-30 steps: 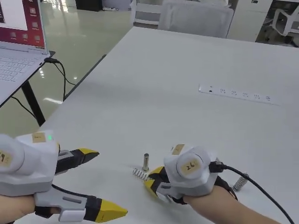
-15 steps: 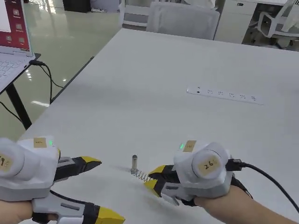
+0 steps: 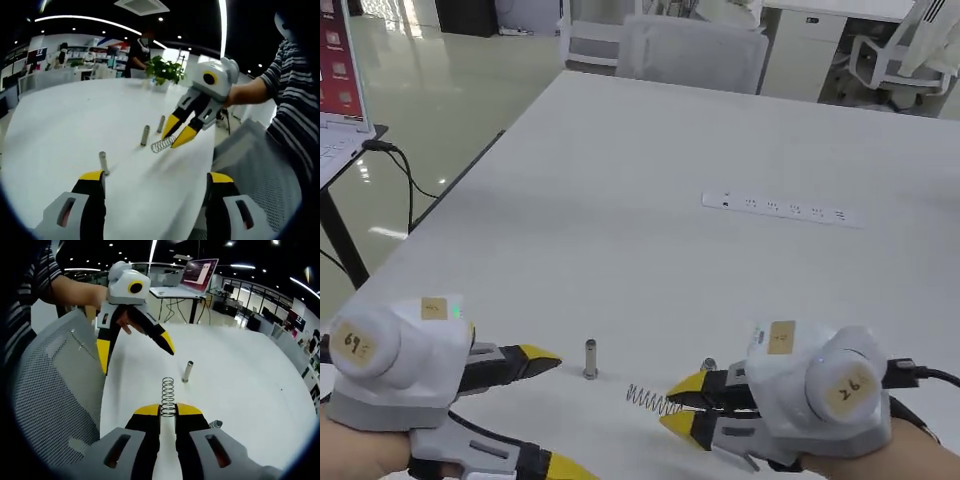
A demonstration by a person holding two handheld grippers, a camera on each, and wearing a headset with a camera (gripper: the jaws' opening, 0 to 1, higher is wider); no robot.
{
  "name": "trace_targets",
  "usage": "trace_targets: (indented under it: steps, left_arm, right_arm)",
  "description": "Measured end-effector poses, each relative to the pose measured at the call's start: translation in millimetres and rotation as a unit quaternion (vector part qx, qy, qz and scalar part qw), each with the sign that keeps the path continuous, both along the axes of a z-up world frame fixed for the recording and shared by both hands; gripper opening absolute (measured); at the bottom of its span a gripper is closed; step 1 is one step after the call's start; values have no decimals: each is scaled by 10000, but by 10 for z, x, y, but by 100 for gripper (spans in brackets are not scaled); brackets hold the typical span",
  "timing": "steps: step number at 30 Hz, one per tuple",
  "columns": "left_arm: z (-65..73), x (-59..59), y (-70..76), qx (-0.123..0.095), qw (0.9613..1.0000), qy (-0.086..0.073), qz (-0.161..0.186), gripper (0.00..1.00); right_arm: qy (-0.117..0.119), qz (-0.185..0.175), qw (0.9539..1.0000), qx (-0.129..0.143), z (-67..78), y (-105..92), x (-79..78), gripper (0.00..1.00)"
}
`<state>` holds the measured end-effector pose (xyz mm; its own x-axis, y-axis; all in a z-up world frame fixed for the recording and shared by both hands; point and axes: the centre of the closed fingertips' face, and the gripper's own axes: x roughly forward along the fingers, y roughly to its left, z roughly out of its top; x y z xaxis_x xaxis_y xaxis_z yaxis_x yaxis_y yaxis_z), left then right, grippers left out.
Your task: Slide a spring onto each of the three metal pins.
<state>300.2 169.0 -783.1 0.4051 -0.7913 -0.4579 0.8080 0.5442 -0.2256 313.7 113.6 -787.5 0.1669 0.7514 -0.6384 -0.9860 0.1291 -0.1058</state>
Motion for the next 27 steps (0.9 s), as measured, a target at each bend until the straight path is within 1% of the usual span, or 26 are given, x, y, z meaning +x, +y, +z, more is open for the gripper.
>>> trace_targets:
  steps: [2,3,6,9,10,14,15,18,20,23,27]
  left_arm:
    - [-19,-50,-65,70,9998,-29,-200,78]
    - [-21,-56,-97,89,9997,-42,-244,78]
    - [-1,-36,-154,38,9996,-44,-287,76]
    - [23,-26,-249,41,9991,-81,-406,74]
    - [28,-26,-278,46,9989,-93,-459,73]
    - [29,-1,-397,95,9979,-114,-635,70]
    - [34,10,-421,88,9977,-150,-660,69]
    - [58,45,-523,61,9969,-206,-760,63]
    - [75,64,-587,13,9964,-242,-813,60]
    - [89,84,-668,-75,9959,-244,-865,55]
    - [80,84,-754,-142,9950,-254,-955,44]
  right_arm:
    - [-47,61,10000,-37,11,-60,-15,7]
    - [-48,61,10000,-58,10,-83,-16,7]
    - [-106,95,9998,-139,8,-153,-19,7]
    - [-246,247,9989,-321,-31,-213,-38,7]
    - [-220,271,9988,-329,-35,-216,-50,7]
    - [-268,457,9980,-353,-32,-230,-118,7]
    - [-274,481,9978,-355,-30,-233,-126,7]
    - [-310,513,9975,-386,-29,-257,-132,8]
    - [-306,491,9977,-355,-27,-277,-129,8]
    - [-327,496,9976,-355,-37,-313,-123,8]
    - [-337,531,9975,-316,-20,-335,-128,7]
